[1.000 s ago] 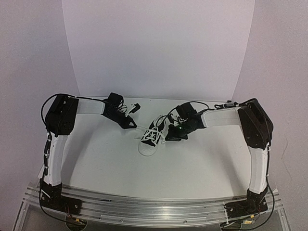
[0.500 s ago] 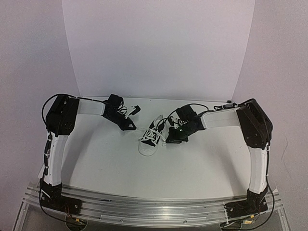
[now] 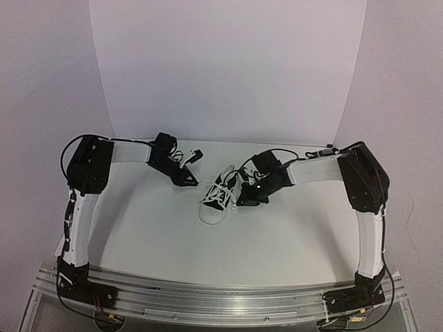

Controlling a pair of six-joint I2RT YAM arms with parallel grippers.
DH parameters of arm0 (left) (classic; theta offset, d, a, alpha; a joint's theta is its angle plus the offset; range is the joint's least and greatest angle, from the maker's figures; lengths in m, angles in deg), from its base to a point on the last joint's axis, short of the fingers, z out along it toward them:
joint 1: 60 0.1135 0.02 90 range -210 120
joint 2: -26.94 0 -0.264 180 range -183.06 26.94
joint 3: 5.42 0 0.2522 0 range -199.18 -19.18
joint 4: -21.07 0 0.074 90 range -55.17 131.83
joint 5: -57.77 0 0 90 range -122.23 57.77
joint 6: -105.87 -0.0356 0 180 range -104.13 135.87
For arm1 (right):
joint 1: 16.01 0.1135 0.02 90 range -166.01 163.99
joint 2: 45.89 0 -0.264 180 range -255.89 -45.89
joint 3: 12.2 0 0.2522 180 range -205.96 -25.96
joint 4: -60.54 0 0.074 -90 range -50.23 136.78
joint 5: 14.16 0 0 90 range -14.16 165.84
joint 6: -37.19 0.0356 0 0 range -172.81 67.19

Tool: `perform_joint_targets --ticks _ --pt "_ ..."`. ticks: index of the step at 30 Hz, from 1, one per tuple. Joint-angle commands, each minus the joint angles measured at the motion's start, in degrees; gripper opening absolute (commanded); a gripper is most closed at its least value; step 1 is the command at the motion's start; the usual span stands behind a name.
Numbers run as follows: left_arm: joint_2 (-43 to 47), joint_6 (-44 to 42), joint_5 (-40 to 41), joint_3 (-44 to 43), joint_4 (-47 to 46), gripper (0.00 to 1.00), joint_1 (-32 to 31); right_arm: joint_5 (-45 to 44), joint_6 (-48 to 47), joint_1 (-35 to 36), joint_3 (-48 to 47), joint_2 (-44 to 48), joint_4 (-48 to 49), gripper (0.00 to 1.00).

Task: Tie the shoes

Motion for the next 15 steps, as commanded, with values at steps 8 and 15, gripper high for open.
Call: perform_joint_targets --ticks 8,15 --pt "1.92 -23.22 -10.58 -8.04 14.10 0.49 0.83 4.29 -4.11 -1.01 -3.42 2.24 -0.41 0.41" --pt "7.53 -39.62 -14.90 -7.79 17.28 0.39 -3.10 2.44 -2.37 -1.62 -6.76 5.42 -0.21 0.48"
